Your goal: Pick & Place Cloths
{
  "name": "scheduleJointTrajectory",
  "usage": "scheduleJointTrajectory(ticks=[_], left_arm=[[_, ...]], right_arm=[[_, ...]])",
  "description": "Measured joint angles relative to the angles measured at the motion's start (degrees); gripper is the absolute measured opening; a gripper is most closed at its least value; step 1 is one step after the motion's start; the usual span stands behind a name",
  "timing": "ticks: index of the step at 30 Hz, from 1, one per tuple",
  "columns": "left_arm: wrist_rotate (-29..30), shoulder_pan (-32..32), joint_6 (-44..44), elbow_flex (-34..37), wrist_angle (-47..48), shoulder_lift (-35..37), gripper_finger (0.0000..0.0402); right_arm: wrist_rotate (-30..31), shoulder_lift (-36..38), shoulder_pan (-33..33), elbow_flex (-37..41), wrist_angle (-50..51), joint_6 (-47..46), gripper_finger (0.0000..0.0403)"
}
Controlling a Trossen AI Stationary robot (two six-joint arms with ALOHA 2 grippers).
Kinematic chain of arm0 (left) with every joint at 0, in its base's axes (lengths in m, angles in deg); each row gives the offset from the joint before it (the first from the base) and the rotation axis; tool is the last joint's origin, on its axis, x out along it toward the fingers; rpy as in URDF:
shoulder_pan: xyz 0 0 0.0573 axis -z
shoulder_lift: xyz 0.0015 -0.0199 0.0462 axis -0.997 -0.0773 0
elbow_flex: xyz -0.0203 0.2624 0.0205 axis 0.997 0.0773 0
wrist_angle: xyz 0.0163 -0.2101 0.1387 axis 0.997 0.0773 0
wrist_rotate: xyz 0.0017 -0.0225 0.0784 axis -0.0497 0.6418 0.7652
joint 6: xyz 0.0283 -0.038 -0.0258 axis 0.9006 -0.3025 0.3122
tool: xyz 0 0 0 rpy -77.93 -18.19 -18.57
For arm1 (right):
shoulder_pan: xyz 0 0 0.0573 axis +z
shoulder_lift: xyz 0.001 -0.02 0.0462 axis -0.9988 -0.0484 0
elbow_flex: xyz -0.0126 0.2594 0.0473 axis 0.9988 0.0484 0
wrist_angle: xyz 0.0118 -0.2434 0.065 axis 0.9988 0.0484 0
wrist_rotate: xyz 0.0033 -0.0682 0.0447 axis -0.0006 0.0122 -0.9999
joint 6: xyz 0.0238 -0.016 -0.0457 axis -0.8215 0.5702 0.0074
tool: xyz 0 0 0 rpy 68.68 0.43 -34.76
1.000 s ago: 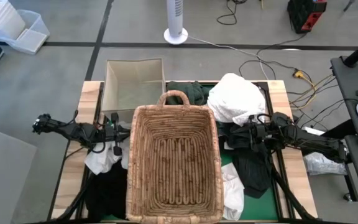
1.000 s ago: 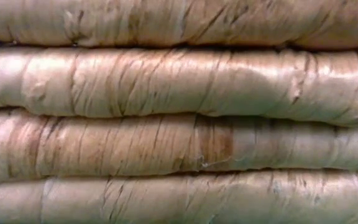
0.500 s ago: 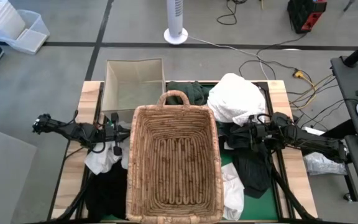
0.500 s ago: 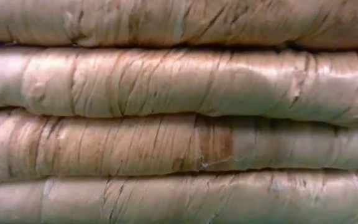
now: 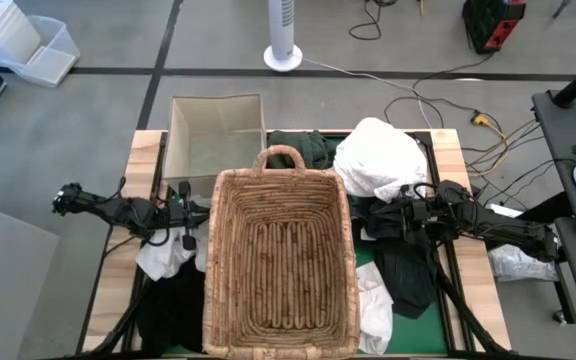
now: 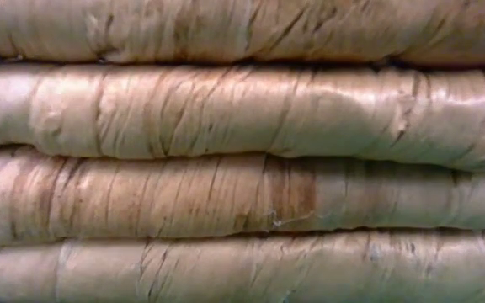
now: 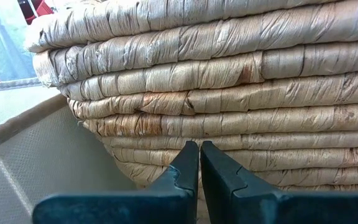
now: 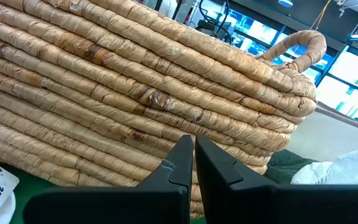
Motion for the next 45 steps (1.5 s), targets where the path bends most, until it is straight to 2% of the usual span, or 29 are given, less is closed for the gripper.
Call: scheduleJointTrajectory(ticks=[33, 38, 41, 43, 45], left_arm=[[0.0, 0.0, 0.0, 0.0, 0.0, 0.0, 0.0], [0.0, 0.0, 0.0, 0.0, 0.0, 0.0, 0.0], [0.0, 0.0, 0.0, 0.0, 0.0, 0.0, 0.0], [-0.1, 0.0, -2.0, 0.0, -0.9, 0.0, 0.0], [-0.3, 0.0, -8.5, 0.0, -2.6, 0.0, 0.0]], right_arm=[[0.0, 0.0, 0.0, 0.0, 0.0, 0.0, 0.0013], [0.0, 0.0, 0.0, 0.2, -1.6, 9.9, 0.0013], [0.0, 0.0, 0.0, 0.2, -1.9, 11.8, 0.0013], [0.0, 0.0, 0.0, 0.2, -1.8, 10.9, 0.0013], [0.0, 0.0, 0.0, 0.2, -1.9, 8.1, 0.0013]])
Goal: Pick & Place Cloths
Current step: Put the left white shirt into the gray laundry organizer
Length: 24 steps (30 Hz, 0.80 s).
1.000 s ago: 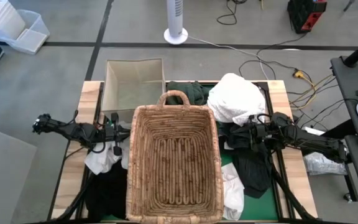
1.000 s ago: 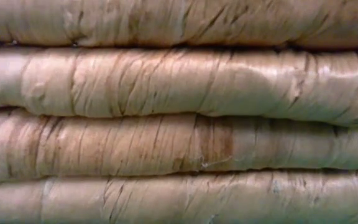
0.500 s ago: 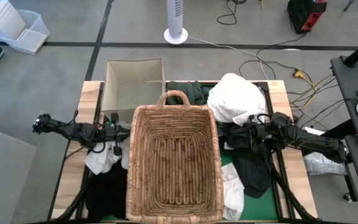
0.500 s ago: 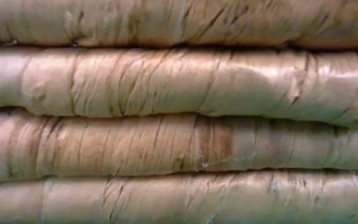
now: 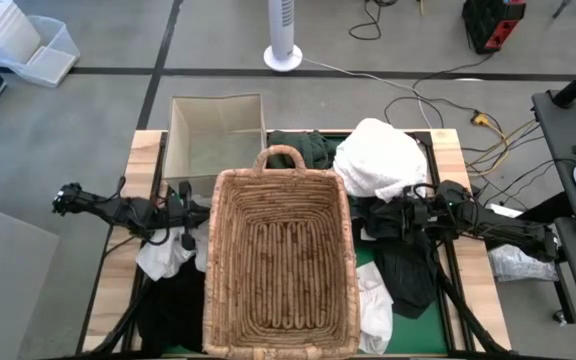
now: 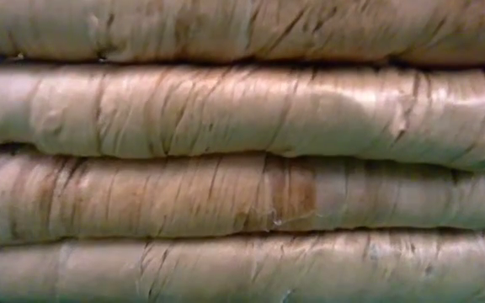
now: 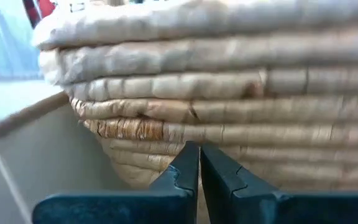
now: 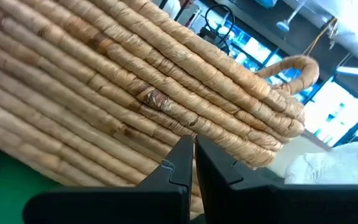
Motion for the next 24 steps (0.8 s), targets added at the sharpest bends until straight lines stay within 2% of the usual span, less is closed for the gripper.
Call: scheduleJointTrajectory(ticks=[3, 5, 8, 11, 14, 16, 19, 24], left_arm=[[-0.1, 0.0, -14.4, 0.1, -7.5, 0.0, 0.0], [-0.4, 0.0, -18.9, -0.2, -14.5, 0.1, 0.0], [-0.5, 0.0, -20.3, -0.2, -21.1, 0.0, 0.0], [-0.5, 0.0, -19.7, -0.2, -26.4, 0.1, 0.0], [-0.5, 0.0, -17.9, -0.1, -28.5, 0.0, 0.0], [-0.5, 0.0, -16.8, -0.1, -30.3, 0.1, 0.0], [-0.2, 0.0, -16.6, -0.1, -31.8, 0.1, 0.0], [-0.1, 0.0, -16.6, -0.1, -34.0, 0.1, 0.0]], right_arm=[[0.0, 0.0, 0.0, 0.0, -0.5, -5.0, 0.0013], [0.0, 0.0, 0.0, 0.0, -2.1, -12.6, 0.0013], [0.0, 0.0, 0.0, 0.0, -8.8, -30.1, 0.0013], [0.0, 0.0, 0.0, -0.4, -13.9, -41.6, 0.0013], [0.5, 0.0, 0.0, -3.5, -13.7, -52.0, 0.0013], [2.5, -0.1, 0.0, -6.7, -10.9, -59.6, 0.0013], [5.0, -0.9, 0.0, -12.2, -1.3, -71.4, 0.0013], [4.3, -3.6, 0.0, -22.9, 19.6, -81.6, 0.0013]])
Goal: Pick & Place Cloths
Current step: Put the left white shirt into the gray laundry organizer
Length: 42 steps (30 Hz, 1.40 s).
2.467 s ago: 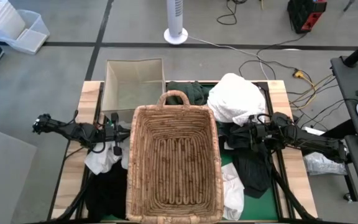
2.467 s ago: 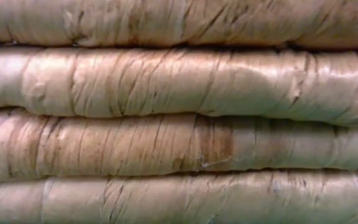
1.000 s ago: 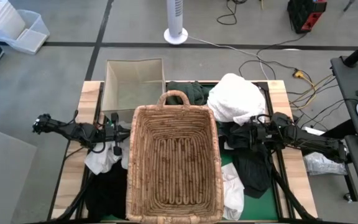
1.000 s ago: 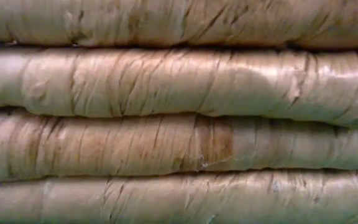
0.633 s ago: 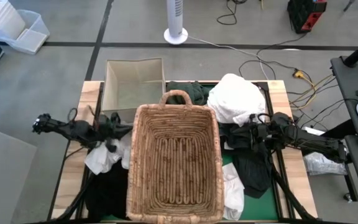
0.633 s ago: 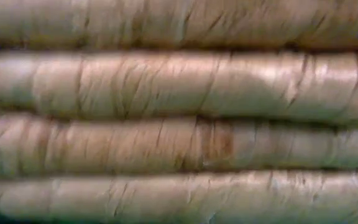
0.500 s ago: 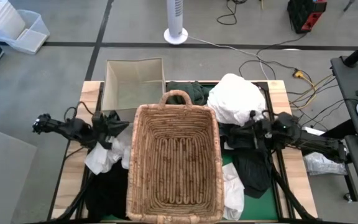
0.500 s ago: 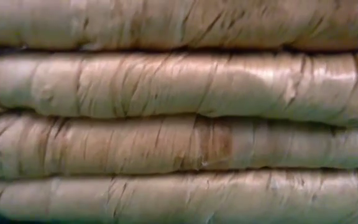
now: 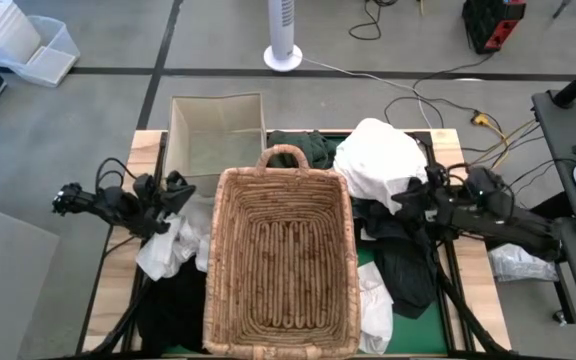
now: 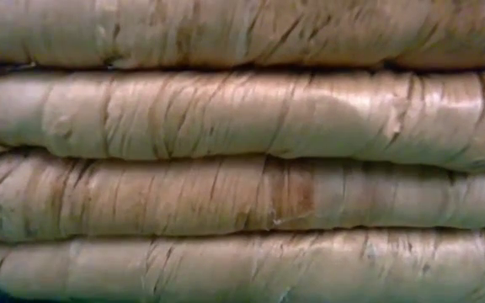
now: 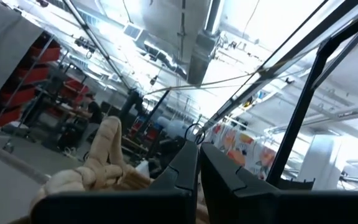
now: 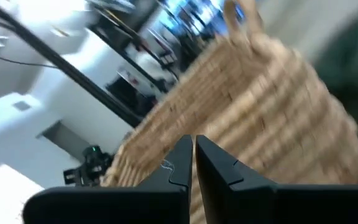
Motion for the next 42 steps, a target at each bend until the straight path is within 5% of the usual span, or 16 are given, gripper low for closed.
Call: scheduleJointTrajectory(ticks=[10, 17, 28, 35, 42], left_arm=[[0.0, 0.0, 1.3, 0.0, -3.0, 0.0, 0.0], [0.0, 0.0, 1.3, 0.1, -2.9, 0.0, 0.0], [0.0, 0.0, 1.3, 0.1, -2.7, 0.0, 0.0], [0.0, 0.0, 1.3, 0.1, -2.7, 0.0, 0.0], [0.0, 0.0, 1.3, 0.1, -2.7, 0.0, 0.0]], right_arm=[[-1.6, -5.5, 0.0, -18.3, 25.4, -8.0, 0.0013], [-1.8, -6.9, 0.0, -23.6, 26.0, 6.0, 0.0013], [0.2, -6.8, 0.0, -21.7, 23.0, 38.0, 0.0013], [6.4, -7.1, 0.0, -18.3, 14.8, 42.2, 0.0013], [3.4, -7.1, 0.0, -12.4, 14.4, 47.3, 0.0013]])
